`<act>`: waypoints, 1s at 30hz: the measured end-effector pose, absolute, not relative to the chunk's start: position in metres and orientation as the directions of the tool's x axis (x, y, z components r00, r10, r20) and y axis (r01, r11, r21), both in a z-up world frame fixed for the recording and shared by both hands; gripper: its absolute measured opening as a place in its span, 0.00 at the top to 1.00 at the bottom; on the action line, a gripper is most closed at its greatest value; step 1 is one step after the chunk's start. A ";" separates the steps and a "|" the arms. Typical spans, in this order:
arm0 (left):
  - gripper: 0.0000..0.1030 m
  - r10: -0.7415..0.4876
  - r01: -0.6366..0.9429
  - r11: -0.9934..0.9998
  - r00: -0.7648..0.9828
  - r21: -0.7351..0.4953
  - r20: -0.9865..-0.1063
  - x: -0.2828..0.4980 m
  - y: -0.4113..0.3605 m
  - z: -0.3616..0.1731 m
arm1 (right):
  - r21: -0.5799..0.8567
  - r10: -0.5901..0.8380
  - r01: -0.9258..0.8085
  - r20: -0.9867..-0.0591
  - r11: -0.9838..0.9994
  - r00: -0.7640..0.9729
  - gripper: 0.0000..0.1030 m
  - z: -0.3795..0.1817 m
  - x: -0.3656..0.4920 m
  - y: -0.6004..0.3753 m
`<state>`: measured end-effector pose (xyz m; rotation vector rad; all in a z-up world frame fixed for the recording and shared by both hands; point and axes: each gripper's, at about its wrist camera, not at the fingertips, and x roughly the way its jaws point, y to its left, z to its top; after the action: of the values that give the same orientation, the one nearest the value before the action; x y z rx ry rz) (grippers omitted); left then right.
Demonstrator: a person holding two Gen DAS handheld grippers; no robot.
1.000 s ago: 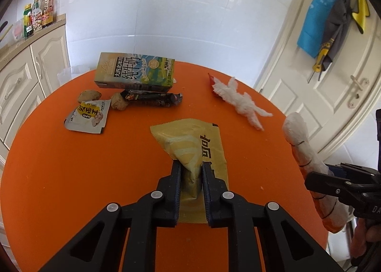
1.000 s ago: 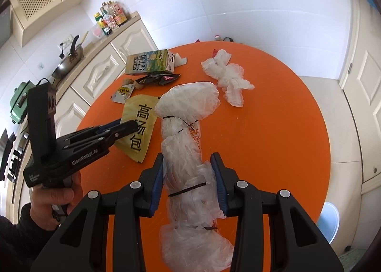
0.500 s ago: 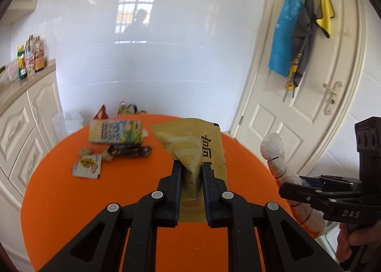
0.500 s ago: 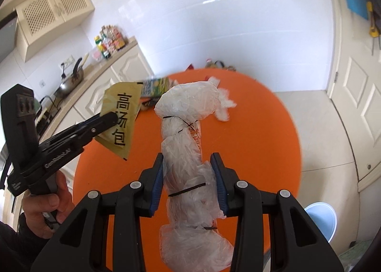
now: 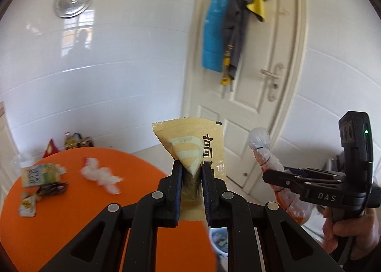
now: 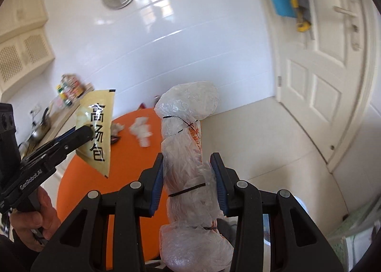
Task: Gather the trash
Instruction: 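Carry the plastic bundle and yellow bag with both tools over the bucket, then open both tools to drop the bundle and yellow bag into the bucket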
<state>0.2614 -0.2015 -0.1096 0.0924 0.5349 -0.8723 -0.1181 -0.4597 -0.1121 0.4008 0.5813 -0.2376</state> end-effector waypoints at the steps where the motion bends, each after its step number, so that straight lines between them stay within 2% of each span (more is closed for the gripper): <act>1: 0.89 -0.715 0.767 0.627 0.497 -0.137 -0.491 0.262 -0.216 -0.109 | 0.299 -0.129 0.356 -0.578 0.885 0.806 0.63 -0.113 -0.126 -0.469; 7: 0.89 -0.752 0.847 0.509 0.349 -0.155 -0.559 0.255 -0.289 -0.129 | 0.315 -0.255 0.532 -0.618 0.786 0.743 0.63 -0.135 -0.172 -0.532; 12: 0.89 -0.732 0.878 0.449 0.254 -0.168 -0.632 0.253 -0.344 -0.159 | 0.340 -0.277 0.621 -0.675 0.706 0.684 0.63 -0.176 -0.188 -0.581; 20: 0.91 -0.621 0.871 0.442 0.125 -0.214 -0.774 0.283 -0.425 -0.221 | 0.389 -0.219 0.704 -0.764 0.595 0.607 0.63 -0.263 -0.177 -0.635; 28: 0.89 -0.506 0.861 0.460 0.052 -0.218 -0.861 0.308 -0.501 -0.271 | 0.413 -0.135 0.756 -0.829 0.507 0.543 0.60 -0.343 -0.159 -0.679; 30: 0.88 -0.466 0.854 0.480 0.053 -0.202 -0.883 0.316 -0.516 -0.284 | 0.426 -0.112 0.765 -0.836 0.483 0.537 0.51 -0.359 -0.156 -0.687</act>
<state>0.3159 -0.5160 -0.2840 0.4311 1.1155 -1.0516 -0.1560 -0.6874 -0.3589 0.9138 0.8413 -0.6187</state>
